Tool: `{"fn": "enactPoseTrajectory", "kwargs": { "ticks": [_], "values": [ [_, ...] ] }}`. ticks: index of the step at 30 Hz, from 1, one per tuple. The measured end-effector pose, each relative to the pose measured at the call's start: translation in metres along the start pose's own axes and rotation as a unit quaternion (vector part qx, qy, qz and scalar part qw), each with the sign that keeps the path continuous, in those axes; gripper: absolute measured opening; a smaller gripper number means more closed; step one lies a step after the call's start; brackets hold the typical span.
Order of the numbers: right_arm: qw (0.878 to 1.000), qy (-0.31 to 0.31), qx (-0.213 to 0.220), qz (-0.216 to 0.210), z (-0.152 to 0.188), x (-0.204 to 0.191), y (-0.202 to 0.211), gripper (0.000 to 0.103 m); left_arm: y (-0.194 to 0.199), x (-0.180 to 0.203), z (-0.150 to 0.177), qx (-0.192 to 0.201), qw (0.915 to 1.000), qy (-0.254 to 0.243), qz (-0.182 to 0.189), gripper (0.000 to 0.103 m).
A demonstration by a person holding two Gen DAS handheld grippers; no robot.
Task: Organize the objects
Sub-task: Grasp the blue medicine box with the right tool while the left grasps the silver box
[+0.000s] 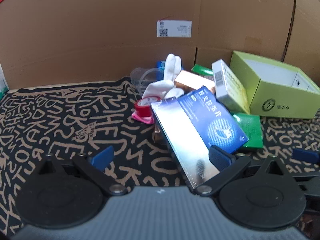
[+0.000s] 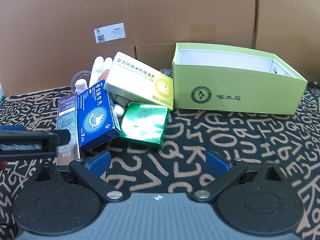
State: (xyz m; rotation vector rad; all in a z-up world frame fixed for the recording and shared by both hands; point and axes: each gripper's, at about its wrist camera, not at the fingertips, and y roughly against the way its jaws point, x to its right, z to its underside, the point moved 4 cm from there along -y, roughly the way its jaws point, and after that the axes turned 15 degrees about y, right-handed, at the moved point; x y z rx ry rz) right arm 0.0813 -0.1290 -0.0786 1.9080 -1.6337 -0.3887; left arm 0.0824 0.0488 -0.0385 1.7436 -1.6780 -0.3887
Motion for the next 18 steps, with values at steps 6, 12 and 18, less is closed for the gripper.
{"fn": "enactPoseTrajectory", "kwargs": {
  "ticks": [6,12,18],
  "values": [
    [0.999,-0.009,0.024,-0.032,-0.012,0.000,-0.015,0.103,-0.008,0.000,-0.016,-0.009,0.9994,-0.008,0.034,0.103],
    [0.992,0.071,0.060,-0.081,-0.025,-0.027,-0.013,0.091,-0.021,-0.009,-0.031,-0.006,0.9994,0.008,0.032,0.103],
    [0.986,0.117,0.054,-0.103,-0.037,-0.055,-0.040,0.079,-0.046,-0.005,-0.026,-0.038,0.9990,-0.002,0.025,0.103]
  ]
}}
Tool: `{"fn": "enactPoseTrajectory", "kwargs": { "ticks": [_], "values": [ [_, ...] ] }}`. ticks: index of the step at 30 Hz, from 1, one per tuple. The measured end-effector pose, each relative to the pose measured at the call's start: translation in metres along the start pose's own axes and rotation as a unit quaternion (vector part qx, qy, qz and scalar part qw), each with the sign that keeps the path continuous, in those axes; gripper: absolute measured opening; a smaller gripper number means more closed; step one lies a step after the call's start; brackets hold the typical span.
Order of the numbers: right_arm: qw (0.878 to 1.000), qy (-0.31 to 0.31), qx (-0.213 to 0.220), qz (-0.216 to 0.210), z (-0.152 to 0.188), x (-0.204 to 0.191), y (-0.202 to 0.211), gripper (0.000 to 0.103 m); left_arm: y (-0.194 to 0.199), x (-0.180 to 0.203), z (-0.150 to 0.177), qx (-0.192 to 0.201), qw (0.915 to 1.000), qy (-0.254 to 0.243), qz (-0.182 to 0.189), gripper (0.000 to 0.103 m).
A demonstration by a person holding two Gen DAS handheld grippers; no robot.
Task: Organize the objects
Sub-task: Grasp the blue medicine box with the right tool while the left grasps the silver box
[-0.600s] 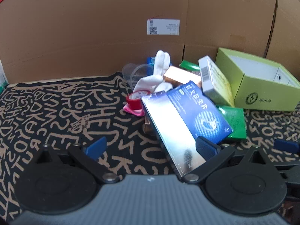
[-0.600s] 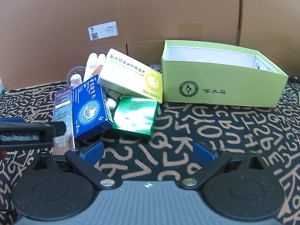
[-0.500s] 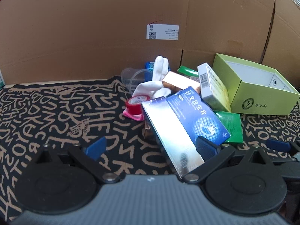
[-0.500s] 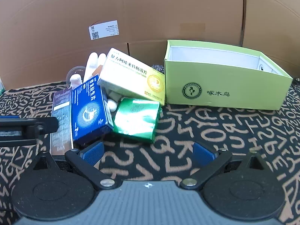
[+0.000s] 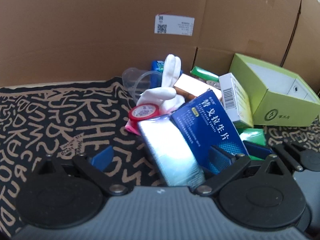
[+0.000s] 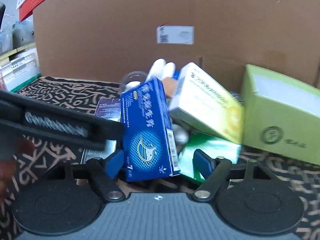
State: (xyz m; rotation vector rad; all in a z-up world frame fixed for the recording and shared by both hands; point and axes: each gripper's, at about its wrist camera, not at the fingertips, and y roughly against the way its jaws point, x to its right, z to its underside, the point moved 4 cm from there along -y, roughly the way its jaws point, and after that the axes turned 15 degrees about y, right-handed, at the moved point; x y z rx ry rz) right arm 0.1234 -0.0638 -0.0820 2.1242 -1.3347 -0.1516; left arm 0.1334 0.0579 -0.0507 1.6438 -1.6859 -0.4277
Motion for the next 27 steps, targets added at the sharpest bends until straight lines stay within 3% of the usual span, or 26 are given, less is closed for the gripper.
{"fn": "enactPoseTrajectory", "kwargs": {
  "ticks": [2,7,13,17,23,27],
  "values": [
    [1.000,0.024,0.005,0.009,-0.003,-0.008,-0.003,0.064,-0.004,0.000,0.000,-0.001,1.0000,-0.007,0.006,0.103],
    [1.000,0.009,-0.001,0.018,0.007,0.000,0.016,0.064,-0.001,-0.009,0.003,-0.004,1.0000,0.000,0.006,0.103],
    [0.995,-0.098,-0.034,-0.001,0.040,0.031,0.062,0.065,-0.014,-0.018,0.019,-0.047,0.9987,0.018,-0.006,0.103],
    [0.995,-0.078,-0.048,0.031,0.045,0.030,0.067,0.066,0.000,-0.022,0.031,-0.038,0.9992,0.007,-0.006,0.103],
    [0.997,-0.029,-0.058,0.036,0.038,0.011,0.054,0.067,0.010,-0.041,0.039,-0.030,0.9990,0.013,-0.029,0.103],
    [0.998,-0.032,-0.058,0.001,0.042,0.004,0.065,0.064,0.011,-0.048,0.034,-0.028,0.9982,0.022,-0.048,0.103]
  ]
}}
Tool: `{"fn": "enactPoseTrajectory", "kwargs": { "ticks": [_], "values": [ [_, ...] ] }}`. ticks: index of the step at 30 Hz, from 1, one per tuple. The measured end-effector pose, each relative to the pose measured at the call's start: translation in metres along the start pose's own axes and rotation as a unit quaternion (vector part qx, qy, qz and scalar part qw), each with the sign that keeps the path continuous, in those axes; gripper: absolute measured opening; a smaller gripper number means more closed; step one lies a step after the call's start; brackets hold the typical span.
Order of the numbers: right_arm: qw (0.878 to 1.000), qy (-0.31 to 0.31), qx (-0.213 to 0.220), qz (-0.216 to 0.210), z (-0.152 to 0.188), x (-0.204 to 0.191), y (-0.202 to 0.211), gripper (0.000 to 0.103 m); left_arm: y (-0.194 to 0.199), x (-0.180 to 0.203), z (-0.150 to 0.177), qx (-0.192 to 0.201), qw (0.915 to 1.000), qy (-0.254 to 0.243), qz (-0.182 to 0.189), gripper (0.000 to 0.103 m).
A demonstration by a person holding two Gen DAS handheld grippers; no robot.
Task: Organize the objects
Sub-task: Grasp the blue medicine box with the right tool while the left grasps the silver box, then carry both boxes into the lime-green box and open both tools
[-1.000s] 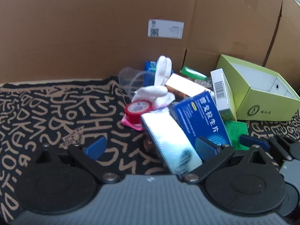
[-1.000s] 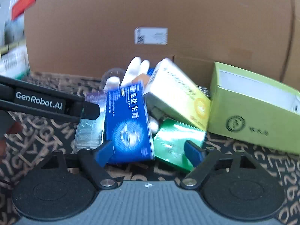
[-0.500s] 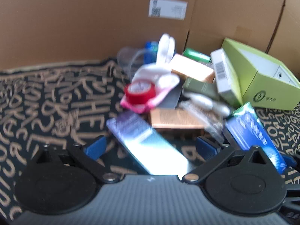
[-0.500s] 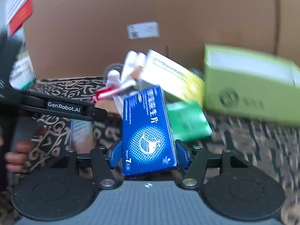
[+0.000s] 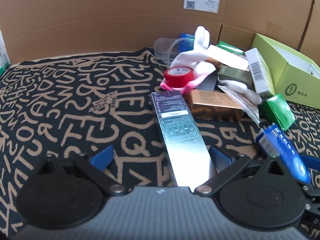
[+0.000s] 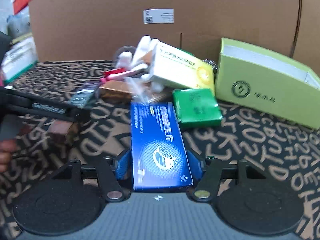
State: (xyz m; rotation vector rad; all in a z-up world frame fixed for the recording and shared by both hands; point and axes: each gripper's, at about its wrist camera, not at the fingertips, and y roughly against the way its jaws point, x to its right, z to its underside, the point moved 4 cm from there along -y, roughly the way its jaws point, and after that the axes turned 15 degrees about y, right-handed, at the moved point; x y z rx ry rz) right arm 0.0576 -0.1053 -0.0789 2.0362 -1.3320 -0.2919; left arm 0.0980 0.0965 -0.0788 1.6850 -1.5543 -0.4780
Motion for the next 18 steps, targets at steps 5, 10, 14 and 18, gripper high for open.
{"fn": "enactPoseTrajectory", "kwargs": {
  "ticks": [5,10,14,18],
  "values": [
    [1.000,0.005,0.013,0.013,-0.010,-0.002,-0.005,0.070,-0.013,0.009,-0.003,0.004,0.9991,-0.039,-0.014,0.103],
    [1.000,0.005,0.005,0.006,-0.002,-0.007,-0.013,0.069,0.000,0.007,0.006,0.022,0.9975,-0.065,0.017,0.067],
    [1.000,-0.010,0.013,-0.006,0.005,-0.007,0.000,0.060,0.016,0.014,0.012,0.010,0.9960,-0.081,0.037,0.043],
    [0.999,-0.027,0.031,-0.026,0.012,-0.004,0.026,0.060,0.035,0.016,0.016,-0.006,0.9941,-0.072,0.081,0.043]
  ]
}}
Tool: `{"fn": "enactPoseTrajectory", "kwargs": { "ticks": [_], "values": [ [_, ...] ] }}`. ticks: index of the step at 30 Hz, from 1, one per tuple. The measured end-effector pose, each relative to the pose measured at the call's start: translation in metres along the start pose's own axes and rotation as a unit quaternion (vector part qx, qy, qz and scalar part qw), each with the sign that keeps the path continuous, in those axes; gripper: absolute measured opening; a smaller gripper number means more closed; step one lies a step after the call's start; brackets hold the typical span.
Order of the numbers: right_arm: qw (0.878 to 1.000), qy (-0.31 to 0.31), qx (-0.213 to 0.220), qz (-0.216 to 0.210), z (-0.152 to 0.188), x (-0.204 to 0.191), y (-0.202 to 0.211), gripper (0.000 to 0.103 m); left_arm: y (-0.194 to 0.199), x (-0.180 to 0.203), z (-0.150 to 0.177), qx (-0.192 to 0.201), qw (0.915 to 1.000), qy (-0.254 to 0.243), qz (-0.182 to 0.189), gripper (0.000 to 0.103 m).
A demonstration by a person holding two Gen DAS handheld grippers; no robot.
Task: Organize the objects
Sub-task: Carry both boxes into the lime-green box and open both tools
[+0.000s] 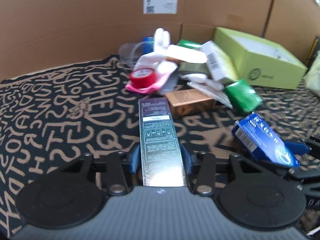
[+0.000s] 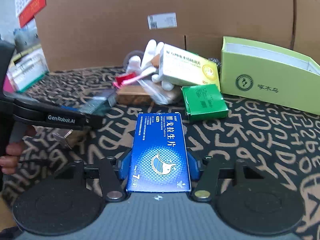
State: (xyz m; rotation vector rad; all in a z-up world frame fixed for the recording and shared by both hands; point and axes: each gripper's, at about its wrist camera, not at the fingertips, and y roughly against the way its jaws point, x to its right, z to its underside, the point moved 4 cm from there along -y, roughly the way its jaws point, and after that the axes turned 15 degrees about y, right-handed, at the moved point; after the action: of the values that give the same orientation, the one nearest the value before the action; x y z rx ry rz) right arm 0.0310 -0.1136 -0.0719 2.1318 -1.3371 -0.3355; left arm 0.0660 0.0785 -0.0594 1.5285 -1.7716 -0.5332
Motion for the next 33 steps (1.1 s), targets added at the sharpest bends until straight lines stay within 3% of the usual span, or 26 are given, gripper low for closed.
{"fn": "enactPoseTrajectory", "kwargs": {
  "ticks": [3,7,11,12,15,17,19,20,24,26,29,33],
  "values": [
    [1.000,-0.006,0.024,0.018,-0.005,0.012,0.027,0.060,0.021,0.012,-0.007,0.016,0.9991,-0.003,0.039,0.041],
    [0.996,-0.014,0.059,0.064,-0.018,0.037,0.057,0.060,0.052,0.041,-0.025,0.035,0.9909,-0.018,0.129,0.038],
    [0.991,-0.023,0.085,0.102,-0.026,0.062,0.075,0.060,0.068,0.071,-0.037,0.069,0.9842,-0.057,0.153,0.038],
    [0.990,-0.026,0.087,0.107,-0.027,0.067,0.076,0.060,0.069,0.079,-0.041,0.070,0.9830,-0.059,0.159,0.020],
    [0.987,-0.033,0.091,0.124,-0.027,0.080,0.077,0.060,0.068,0.099,-0.052,0.067,0.9802,-0.078,0.170,0.016],
    [0.986,-0.033,0.091,0.133,-0.027,0.084,0.077,0.060,0.064,0.107,-0.047,0.070,0.9800,-0.110,0.151,0.023],
    [0.987,-0.035,0.089,0.132,-0.023,0.086,0.077,0.060,0.054,0.102,-0.033,0.033,0.9822,-0.125,0.136,0.075],
    [0.987,-0.039,0.087,0.129,-0.019,0.087,0.076,0.060,0.052,0.096,-0.024,0.020,0.9827,-0.130,0.130,0.081],
    [0.989,-0.057,0.070,0.117,-0.004,0.090,0.069,0.060,0.046,0.056,0.004,-0.021,0.9876,-0.131,0.084,0.081],
    [0.990,-0.067,0.070,0.105,-0.002,0.089,0.063,0.060,0.046,0.036,0.010,-0.065,0.9882,-0.103,0.092,0.081],
    [0.990,-0.077,0.079,0.092,-0.002,0.087,0.062,0.060,0.056,0.024,0.017,-0.118,0.9820,-0.093,0.114,0.081],
    [0.990,-0.076,0.078,0.087,-0.007,0.088,0.054,0.060,0.060,0.044,0.051,-0.172,0.9639,-0.165,0.119,0.080]
  ]
}}
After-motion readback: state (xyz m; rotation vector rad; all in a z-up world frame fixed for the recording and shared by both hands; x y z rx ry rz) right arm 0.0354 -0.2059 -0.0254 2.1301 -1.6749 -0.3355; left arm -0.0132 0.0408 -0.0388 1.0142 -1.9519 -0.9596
